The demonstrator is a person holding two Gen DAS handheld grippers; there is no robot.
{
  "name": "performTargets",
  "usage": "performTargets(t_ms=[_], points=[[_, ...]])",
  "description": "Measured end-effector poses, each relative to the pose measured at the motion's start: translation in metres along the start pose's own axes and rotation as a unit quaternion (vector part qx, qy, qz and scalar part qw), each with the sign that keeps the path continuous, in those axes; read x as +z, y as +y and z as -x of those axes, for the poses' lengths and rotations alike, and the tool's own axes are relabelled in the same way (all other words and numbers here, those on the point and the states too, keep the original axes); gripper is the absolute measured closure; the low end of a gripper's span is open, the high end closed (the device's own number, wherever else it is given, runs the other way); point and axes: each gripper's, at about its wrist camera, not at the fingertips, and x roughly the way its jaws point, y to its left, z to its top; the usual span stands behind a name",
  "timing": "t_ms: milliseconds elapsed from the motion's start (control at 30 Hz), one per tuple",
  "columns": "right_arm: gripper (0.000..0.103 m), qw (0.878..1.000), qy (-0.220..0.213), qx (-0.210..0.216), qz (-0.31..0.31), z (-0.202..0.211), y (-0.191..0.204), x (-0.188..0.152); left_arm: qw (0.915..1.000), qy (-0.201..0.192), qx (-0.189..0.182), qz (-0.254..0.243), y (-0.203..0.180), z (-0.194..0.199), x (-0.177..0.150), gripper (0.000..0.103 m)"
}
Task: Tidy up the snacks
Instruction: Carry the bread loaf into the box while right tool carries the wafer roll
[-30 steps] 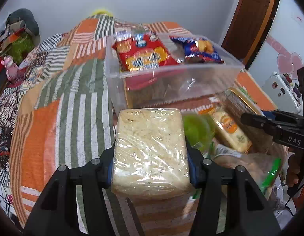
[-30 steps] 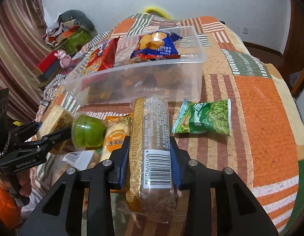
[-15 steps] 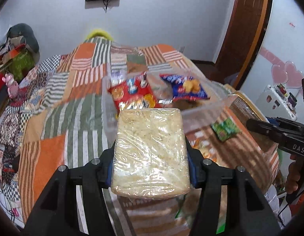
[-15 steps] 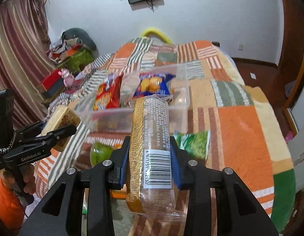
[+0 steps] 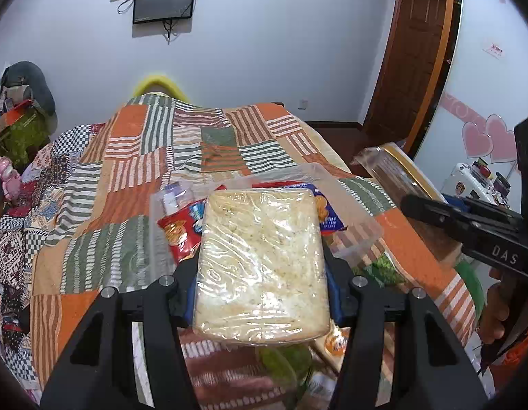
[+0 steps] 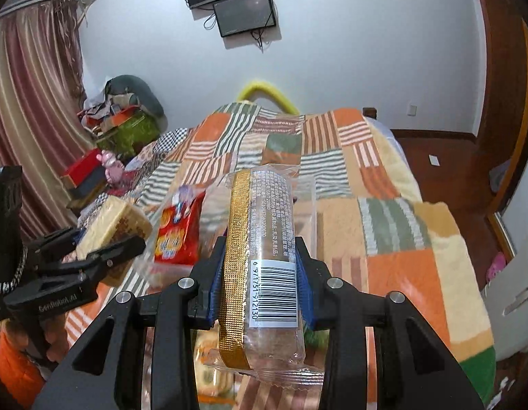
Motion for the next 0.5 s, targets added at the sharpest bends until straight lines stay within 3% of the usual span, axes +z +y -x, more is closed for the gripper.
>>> performTargets(t_ms=[500], points=[[0.07, 1.0, 0.021, -0.016, -0.004, -0.054, -0.013, 0.023, 0.9991, 0.042, -0.008, 0.008, 0.003, -0.065, 0.02, 0.047]])
